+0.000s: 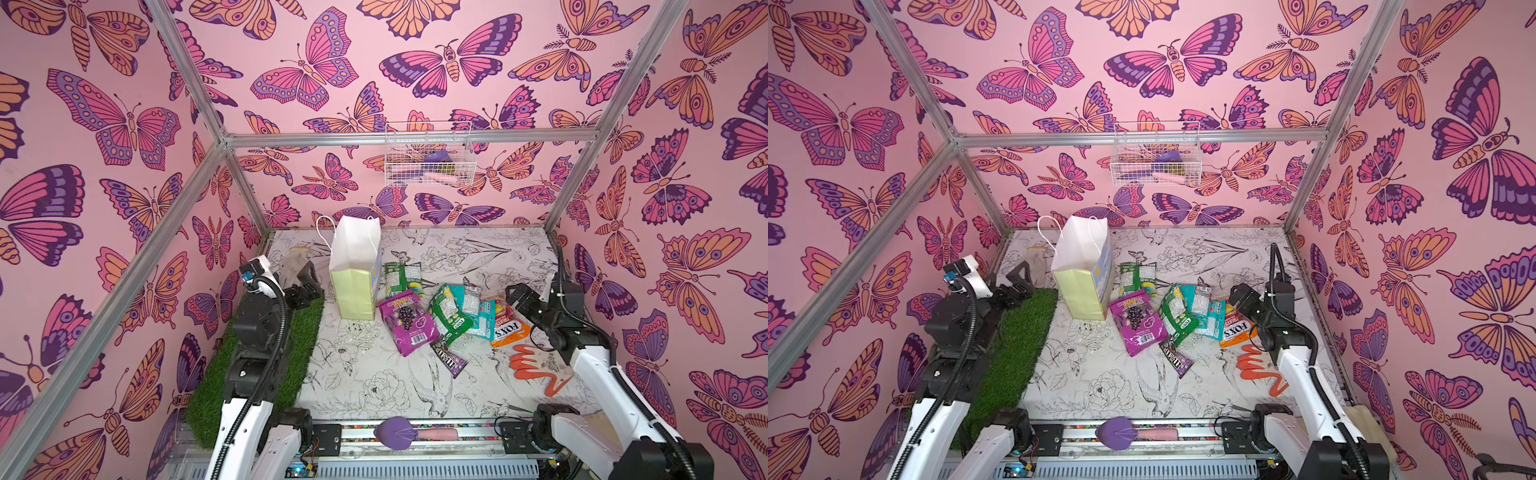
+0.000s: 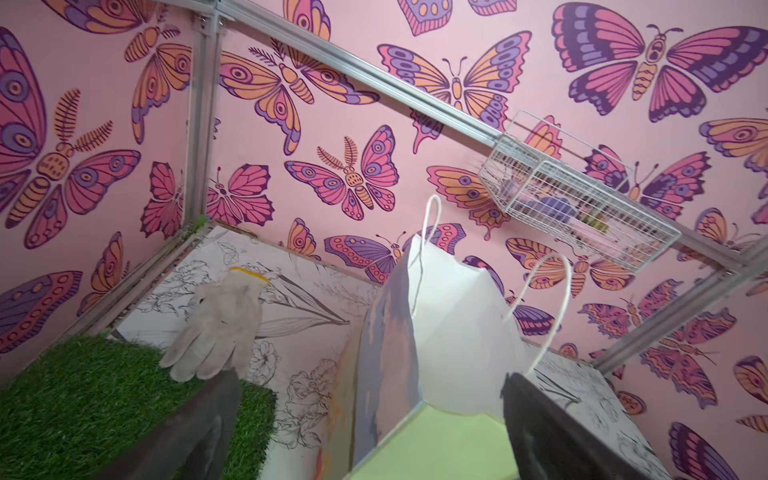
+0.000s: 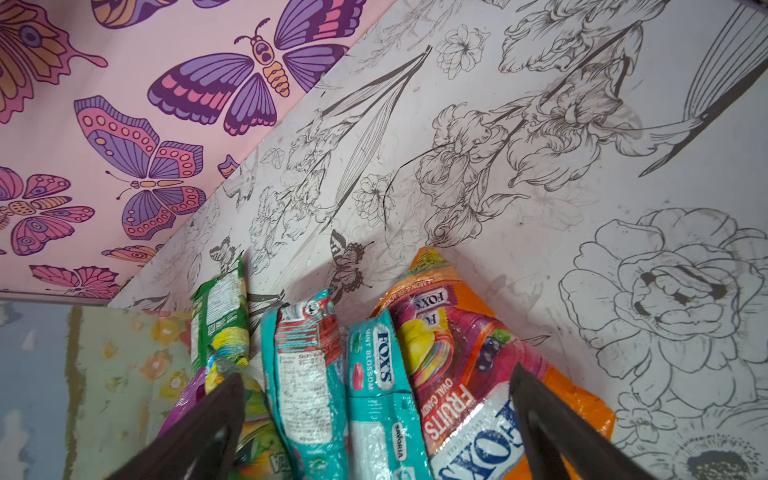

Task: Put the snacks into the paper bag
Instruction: 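Raise both arms and move the right gripper over the snack pile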

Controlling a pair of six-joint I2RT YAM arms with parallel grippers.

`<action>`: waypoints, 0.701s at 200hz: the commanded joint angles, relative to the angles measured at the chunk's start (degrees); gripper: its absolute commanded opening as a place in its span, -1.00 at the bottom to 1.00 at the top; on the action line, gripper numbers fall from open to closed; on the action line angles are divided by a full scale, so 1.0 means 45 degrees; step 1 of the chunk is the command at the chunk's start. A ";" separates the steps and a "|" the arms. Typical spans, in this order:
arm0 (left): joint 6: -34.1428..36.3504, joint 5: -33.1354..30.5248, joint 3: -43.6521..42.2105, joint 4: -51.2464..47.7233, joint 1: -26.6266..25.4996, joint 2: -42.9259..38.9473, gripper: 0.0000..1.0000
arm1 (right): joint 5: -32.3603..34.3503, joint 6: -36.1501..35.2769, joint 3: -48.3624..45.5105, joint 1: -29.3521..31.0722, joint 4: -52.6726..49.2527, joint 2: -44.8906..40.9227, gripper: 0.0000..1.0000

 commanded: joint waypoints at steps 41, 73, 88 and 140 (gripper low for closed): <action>0.0317 0.2932 0.0576 -0.2886 -0.0106 -0.0828 1.00 | -0.1301 -0.0694 0.0884 0.0043 -0.2171 -0.0417 0.99; 0.0863 0.3556 0.0258 -0.3707 -0.0103 -0.1031 0.99 | -0.2610 -0.1334 0.1032 0.0040 -0.2344 -0.0212 0.99; 0.1117 0.3720 0.0101 -0.4138 -0.0100 -0.1165 0.98 | -0.2883 -0.1516 0.1004 0.0048 -0.2293 -0.0386 0.99; 0.2317 0.3473 -0.0223 -0.5762 -0.0096 -0.1760 1.00 | -0.2877 -0.2018 0.1420 0.0424 -0.3123 -0.0689 0.99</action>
